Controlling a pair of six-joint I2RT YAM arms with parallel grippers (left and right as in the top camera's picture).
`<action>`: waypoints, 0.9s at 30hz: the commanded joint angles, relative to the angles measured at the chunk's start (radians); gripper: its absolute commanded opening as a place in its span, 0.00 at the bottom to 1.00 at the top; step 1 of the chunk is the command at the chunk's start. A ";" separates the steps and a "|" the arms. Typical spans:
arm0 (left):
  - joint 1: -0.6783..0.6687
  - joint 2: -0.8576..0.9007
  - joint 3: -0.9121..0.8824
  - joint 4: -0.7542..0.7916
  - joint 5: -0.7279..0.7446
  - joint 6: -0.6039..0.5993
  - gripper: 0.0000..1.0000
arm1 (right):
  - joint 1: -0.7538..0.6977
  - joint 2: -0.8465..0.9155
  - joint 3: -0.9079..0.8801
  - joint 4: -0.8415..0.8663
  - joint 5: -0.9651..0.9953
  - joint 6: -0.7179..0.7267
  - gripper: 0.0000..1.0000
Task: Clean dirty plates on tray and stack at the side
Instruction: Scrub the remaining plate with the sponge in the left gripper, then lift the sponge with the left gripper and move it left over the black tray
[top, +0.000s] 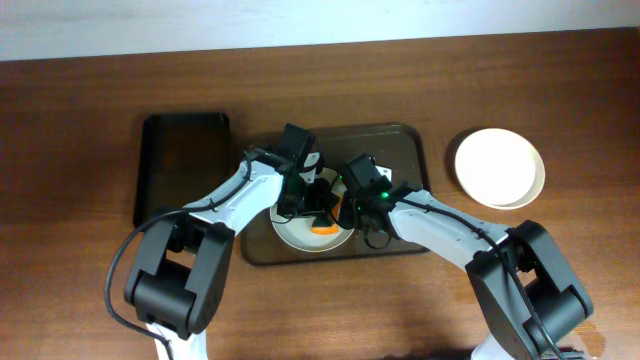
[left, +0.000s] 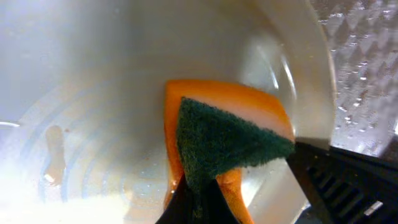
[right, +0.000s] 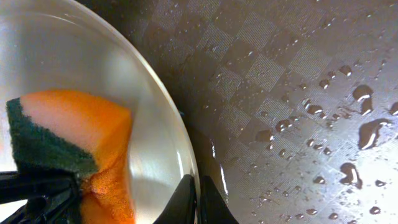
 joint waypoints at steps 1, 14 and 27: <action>-0.010 0.015 -0.067 -0.043 -0.286 -0.018 0.00 | 0.018 -0.006 -0.014 0.001 0.018 0.008 0.04; -0.007 0.014 0.113 -0.344 -0.911 -0.140 0.00 | 0.017 -0.006 -0.005 -0.047 0.095 0.008 0.04; -0.008 0.107 0.163 -0.179 -0.241 -0.030 0.00 | 0.018 -0.006 -0.005 -0.043 0.095 0.008 0.04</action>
